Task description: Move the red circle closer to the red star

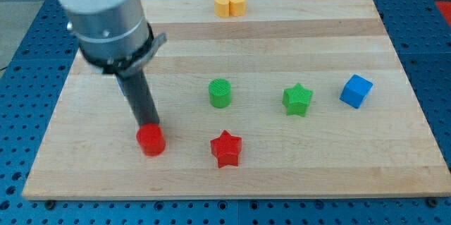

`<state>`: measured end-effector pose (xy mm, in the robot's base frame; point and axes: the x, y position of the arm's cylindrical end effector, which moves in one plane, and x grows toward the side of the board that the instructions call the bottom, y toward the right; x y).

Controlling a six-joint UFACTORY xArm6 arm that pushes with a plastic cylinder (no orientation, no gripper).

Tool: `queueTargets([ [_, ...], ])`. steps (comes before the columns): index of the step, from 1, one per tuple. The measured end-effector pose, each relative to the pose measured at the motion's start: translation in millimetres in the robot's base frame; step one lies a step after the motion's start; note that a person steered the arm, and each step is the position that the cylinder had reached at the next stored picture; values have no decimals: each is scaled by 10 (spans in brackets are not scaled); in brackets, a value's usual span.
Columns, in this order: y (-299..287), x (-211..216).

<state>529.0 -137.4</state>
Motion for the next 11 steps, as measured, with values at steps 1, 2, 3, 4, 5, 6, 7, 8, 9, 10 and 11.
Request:
queueTargets([
  [1, -83, 21],
  [2, -467, -147],
  [3, -911, -11],
  [4, -1053, 347],
  [5, -724, 491],
  [6, -107, 533],
  [7, 385, 534],
  [8, 289, 534],
  [9, -11, 413],
  [10, -8, 214],
  [11, 238, 235],
])
